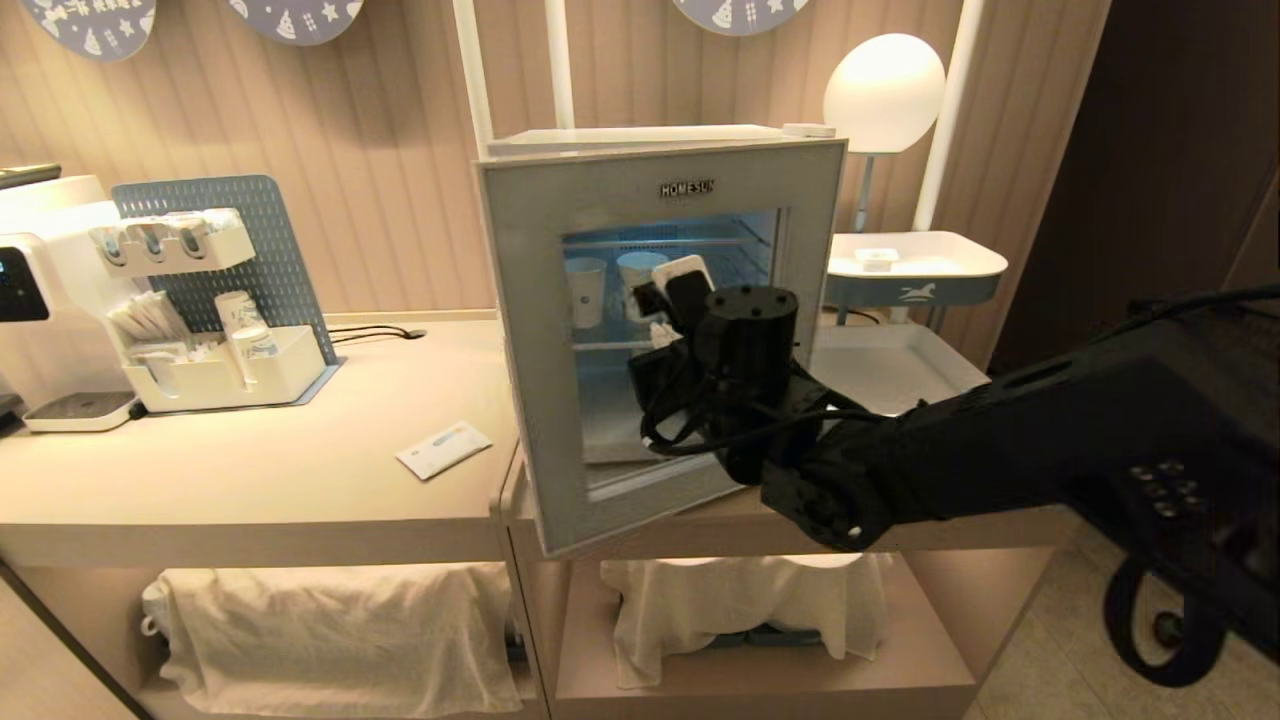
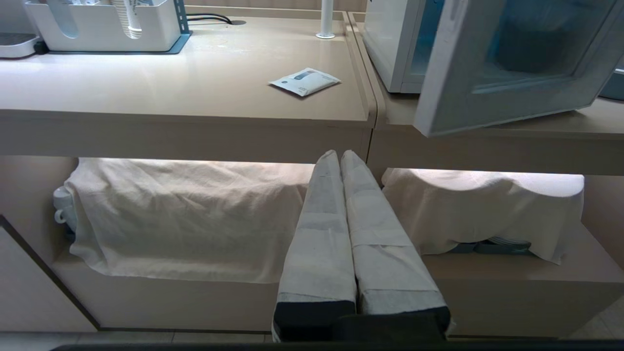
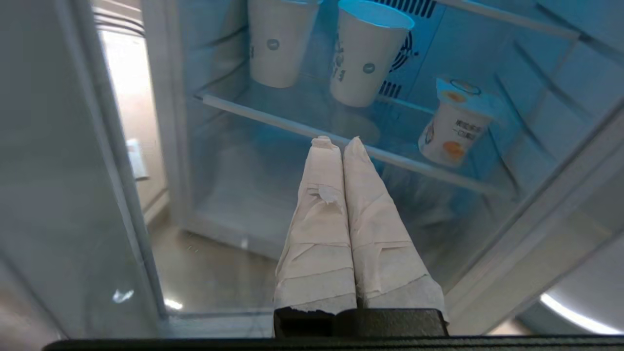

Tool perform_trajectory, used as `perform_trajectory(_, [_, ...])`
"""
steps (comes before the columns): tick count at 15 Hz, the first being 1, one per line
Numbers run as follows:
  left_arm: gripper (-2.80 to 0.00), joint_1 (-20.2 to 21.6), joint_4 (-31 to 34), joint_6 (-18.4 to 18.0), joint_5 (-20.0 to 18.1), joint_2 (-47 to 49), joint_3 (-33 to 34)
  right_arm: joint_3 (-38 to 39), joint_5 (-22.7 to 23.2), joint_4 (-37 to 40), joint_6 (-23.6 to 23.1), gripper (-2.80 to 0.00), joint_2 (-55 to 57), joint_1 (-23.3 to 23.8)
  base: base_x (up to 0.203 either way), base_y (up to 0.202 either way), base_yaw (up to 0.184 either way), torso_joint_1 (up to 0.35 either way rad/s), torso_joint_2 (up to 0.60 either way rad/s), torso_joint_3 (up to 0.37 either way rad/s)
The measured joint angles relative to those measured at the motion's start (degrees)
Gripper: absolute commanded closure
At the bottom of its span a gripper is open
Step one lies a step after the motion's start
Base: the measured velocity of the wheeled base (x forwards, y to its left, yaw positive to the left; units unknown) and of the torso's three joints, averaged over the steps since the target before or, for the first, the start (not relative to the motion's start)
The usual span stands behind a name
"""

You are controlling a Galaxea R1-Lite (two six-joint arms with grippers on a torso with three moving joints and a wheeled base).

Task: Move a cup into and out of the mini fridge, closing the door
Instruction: Close the freezer door

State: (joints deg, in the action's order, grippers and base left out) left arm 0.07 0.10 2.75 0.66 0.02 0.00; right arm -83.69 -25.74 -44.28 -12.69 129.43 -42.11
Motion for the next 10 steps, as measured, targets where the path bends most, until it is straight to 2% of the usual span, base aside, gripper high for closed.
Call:
perform_trajectory(5, [0.0, 0.0, 0.0, 0.2, 0.0, 0.0, 0.0, -13.4, -0.4, 3.0, -2.8, 0.0, 9.1, 0.0, 0.0, 0.0, 0.0, 0.0, 0.0, 0.0])
perform_trajectory(8, [0.0, 0.0, 0.0, 0.3, 0.0, 0.0, 0.0, -22.7, -0.4, 7.2, -2.9, 0.0, 13.3, 2.3, 0.0, 0.0, 0.0, 0.0, 0.0, 0.0])
perform_trajectory(10, [0.0, 0.0, 0.0, 0.3, 0.0, 0.0, 0.0, -25.3, -0.5, 8.6, -2.9, 0.0, 15.4, 4.5, 0.0, 0.0, 0.0, 0.0, 0.0, 0.0])
